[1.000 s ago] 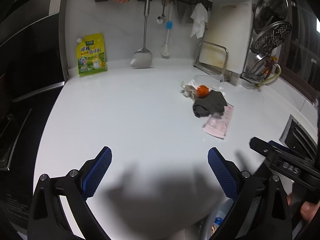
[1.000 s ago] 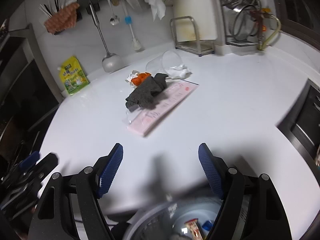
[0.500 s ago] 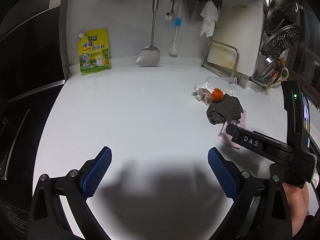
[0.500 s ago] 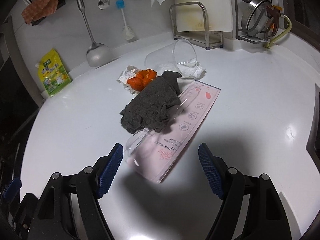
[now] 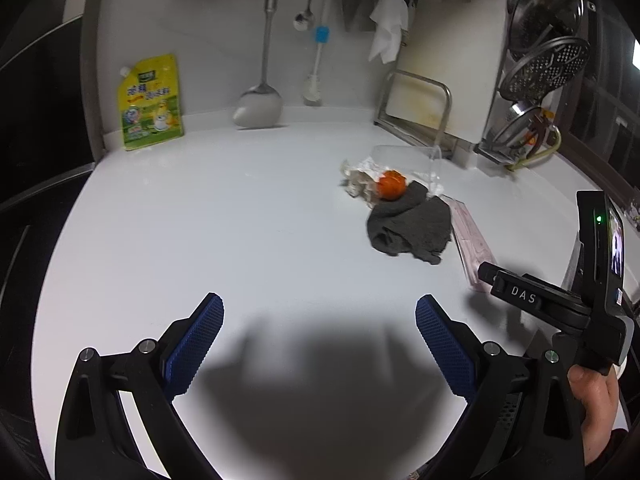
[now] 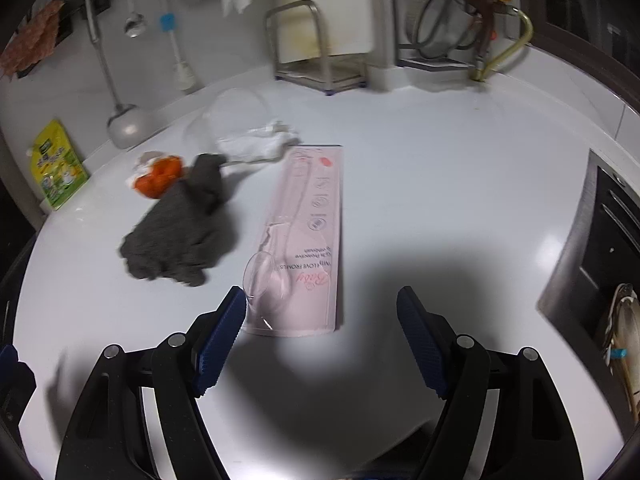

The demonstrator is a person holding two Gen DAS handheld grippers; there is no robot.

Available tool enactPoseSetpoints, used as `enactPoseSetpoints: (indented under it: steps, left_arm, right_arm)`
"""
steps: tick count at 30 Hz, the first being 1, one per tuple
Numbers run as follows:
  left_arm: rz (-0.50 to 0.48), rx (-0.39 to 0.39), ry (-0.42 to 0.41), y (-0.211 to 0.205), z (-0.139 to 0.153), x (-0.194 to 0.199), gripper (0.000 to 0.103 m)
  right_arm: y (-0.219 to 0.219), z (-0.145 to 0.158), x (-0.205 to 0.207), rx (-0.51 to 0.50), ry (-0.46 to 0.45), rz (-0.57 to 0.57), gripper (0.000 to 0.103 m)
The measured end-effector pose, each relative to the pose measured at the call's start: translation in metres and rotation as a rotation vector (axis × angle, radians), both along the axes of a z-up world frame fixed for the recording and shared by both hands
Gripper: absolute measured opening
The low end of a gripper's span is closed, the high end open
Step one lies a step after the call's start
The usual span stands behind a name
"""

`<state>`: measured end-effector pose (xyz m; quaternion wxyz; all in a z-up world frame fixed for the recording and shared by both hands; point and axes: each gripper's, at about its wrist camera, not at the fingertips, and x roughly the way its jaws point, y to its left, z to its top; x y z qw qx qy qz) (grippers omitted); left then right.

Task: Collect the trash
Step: 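Move both grippers back toward the grey cloth and pink package, then grasp the grey cloth with the left gripper while the right grasps the pink package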

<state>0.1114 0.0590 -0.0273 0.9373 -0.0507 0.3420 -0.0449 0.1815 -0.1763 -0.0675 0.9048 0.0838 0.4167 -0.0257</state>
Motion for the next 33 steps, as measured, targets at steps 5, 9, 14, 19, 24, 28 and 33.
enactPoseSetpoints:
  steps: [5, 9, 14, 19, 24, 28, 33]
  left_arm:
    - [-0.030, 0.010, 0.009, -0.023, -0.001, 0.007, 0.095]
    - [-0.039, 0.003, 0.017, -0.034, -0.001, 0.019, 0.095]
    - [-0.029, 0.006, 0.022, -0.047, -0.002, 0.041, 0.095]
    - [-0.024, 0.010, 0.037, -0.057, -0.003, 0.061, 0.095]
    - [-0.010, 0.034, 0.040, -0.065, -0.003, 0.074, 0.095]
    - [-0.010, 0.038, 0.057, -0.071, -0.004, 0.086, 0.095]
    - [0.002, 0.016, 0.096, -0.074, -0.010, 0.100, 0.095]
  right_arm:
    - [-0.038, -0.003, 0.006, -0.023, 0.014, -0.040, 0.074]
    - [-0.055, -0.001, 0.007, 0.025, 0.003, 0.002, 0.074]
    - [-0.058, 0.001, 0.016, 0.083, 0.010, 0.094, 0.074]
    - [-0.051, 0.000, 0.021, 0.049, 0.030, 0.153, 0.074]
    - [-0.058, 0.004, 0.027, 0.085, 0.031, 0.148, 0.074]
    - [-0.052, 0.008, 0.047, 0.107, 0.061, 0.189, 0.075]
    - [-0.043, 0.002, 0.074, 0.038, 0.116, 0.225, 0.075]
